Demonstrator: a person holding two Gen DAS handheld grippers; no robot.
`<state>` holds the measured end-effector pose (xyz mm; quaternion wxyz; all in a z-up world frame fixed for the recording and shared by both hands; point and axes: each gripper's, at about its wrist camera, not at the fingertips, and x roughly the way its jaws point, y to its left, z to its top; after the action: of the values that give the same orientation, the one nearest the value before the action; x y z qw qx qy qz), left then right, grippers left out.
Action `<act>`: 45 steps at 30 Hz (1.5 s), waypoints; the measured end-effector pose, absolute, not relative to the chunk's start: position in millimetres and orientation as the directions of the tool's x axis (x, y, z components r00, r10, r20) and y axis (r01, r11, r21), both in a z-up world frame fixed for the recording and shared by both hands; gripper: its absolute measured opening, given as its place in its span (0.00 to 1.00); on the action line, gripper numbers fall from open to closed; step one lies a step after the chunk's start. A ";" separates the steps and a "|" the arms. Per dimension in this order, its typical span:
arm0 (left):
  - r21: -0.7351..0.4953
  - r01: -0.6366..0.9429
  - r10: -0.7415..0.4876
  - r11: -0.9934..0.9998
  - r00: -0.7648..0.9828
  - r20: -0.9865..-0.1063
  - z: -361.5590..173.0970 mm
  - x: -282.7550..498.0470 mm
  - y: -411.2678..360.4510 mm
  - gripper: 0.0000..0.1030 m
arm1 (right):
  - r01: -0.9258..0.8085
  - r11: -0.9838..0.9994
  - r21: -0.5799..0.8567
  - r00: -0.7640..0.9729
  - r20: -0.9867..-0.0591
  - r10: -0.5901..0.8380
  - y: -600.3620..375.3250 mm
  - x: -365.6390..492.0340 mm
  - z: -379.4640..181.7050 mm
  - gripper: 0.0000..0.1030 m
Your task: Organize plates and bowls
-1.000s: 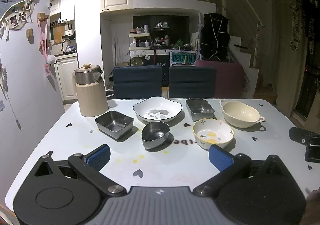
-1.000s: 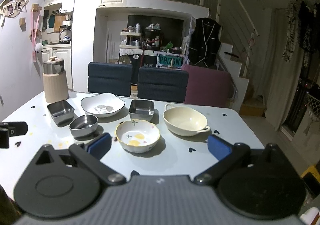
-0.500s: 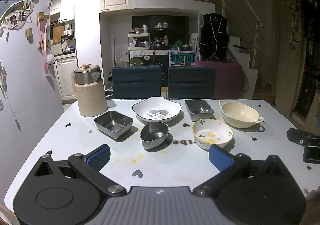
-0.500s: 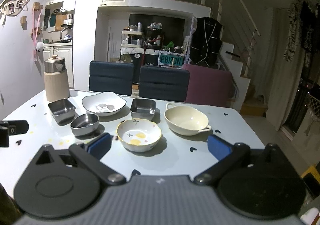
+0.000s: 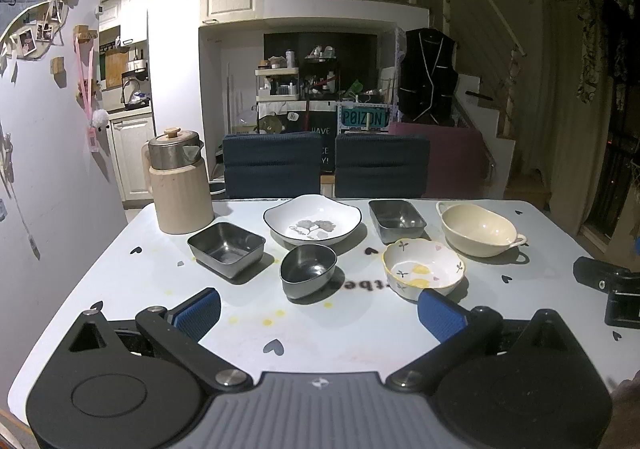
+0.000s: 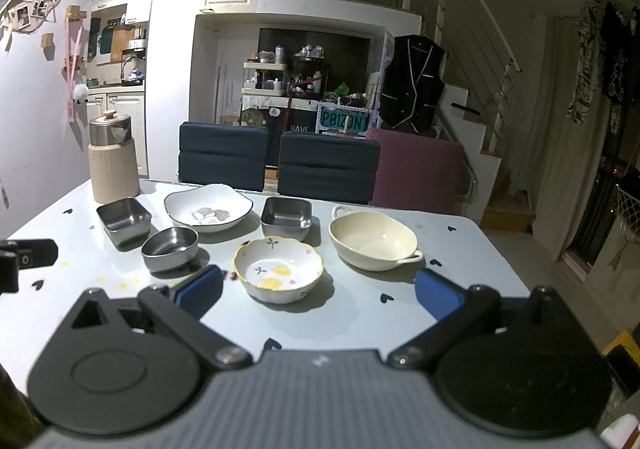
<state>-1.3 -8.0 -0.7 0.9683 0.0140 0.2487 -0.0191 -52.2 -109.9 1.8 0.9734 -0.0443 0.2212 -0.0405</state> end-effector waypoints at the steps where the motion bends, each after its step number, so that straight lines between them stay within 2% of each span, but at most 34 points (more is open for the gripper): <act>1: 0.017 0.044 -0.030 0.999 0.876 -0.482 -0.6 -1.4 -8.3 1.00 | 0.059 0.993 -0.105 0.898 -0.428 -0.099 -109.6 -52.0 1.6 1.00; 19: 0.014 0.025 -0.015 1.000 0.884 -0.468 4.9 -1.4 -4.8 1.00 | 0.059 0.993 -0.098 0.902 -0.420 -0.095 -109.9 -50.9 1.9 1.00; 30: -0.008 -0.023 0.017 1.000 0.900 -0.436 28.4 13.1 2.1 1.00 | 0.026 0.996 -0.090 0.933 -0.357 -0.056 -112.2 -38.1 20.2 1.00; 36: -0.046 -0.054 0.030 0.997 0.903 -0.429 53.1 38.4 11.8 1.00 | -0.035 0.997 -0.069 0.943 -0.334 0.010 -113.6 -16.9 42.6 1.00; 45: -0.090 -0.116 0.069 0.989 0.910 -0.408 76.1 121.3 28.2 1.00 | -0.089 0.995 -0.038 0.957 -0.279 0.075 -110.3 53.6 69.2 1.00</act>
<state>121.3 28.2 76.1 0.9757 -0.0563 0.2062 0.0475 53.6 -110.3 69.2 0.9890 -0.0249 0.1401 0.0415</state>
